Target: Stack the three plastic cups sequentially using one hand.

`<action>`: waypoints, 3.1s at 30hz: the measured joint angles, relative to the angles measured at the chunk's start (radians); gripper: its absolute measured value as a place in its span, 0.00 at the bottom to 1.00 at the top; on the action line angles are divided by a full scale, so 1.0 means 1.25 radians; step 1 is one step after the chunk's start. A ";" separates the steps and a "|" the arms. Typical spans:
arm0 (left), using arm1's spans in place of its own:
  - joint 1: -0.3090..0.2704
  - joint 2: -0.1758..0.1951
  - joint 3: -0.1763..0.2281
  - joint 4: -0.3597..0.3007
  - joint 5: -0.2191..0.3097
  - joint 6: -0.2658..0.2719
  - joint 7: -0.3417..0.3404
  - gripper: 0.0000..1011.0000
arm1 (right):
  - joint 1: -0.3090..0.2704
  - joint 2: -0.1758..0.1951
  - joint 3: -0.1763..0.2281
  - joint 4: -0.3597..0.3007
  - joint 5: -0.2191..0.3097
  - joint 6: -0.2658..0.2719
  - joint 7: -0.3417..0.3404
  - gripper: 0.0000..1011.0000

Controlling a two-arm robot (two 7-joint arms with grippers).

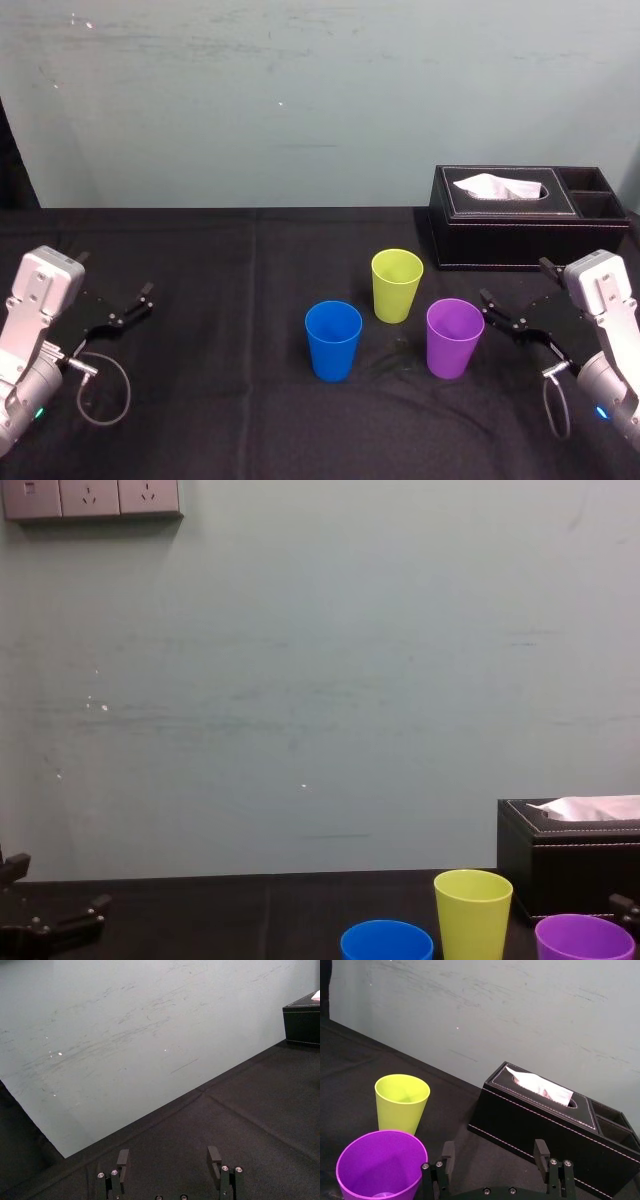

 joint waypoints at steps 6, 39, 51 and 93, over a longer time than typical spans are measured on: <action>0.000 0.000 0.000 0.000 0.000 0.000 0.000 0.99 | 0.000 0.000 0.000 0.000 0.000 0.000 0.000 0.99; 0.000 0.000 0.000 0.000 0.000 0.000 0.000 0.99 | 0.000 0.000 0.000 0.000 0.000 0.000 0.000 0.99; 0.000 0.000 0.000 0.000 0.000 0.000 0.000 0.99 | -0.002 -0.005 0.007 0.001 -0.008 -0.005 -0.001 0.99; 0.000 0.000 0.000 0.000 0.000 0.000 0.000 0.99 | -0.315 0.103 0.273 -0.426 0.250 0.382 0.102 0.99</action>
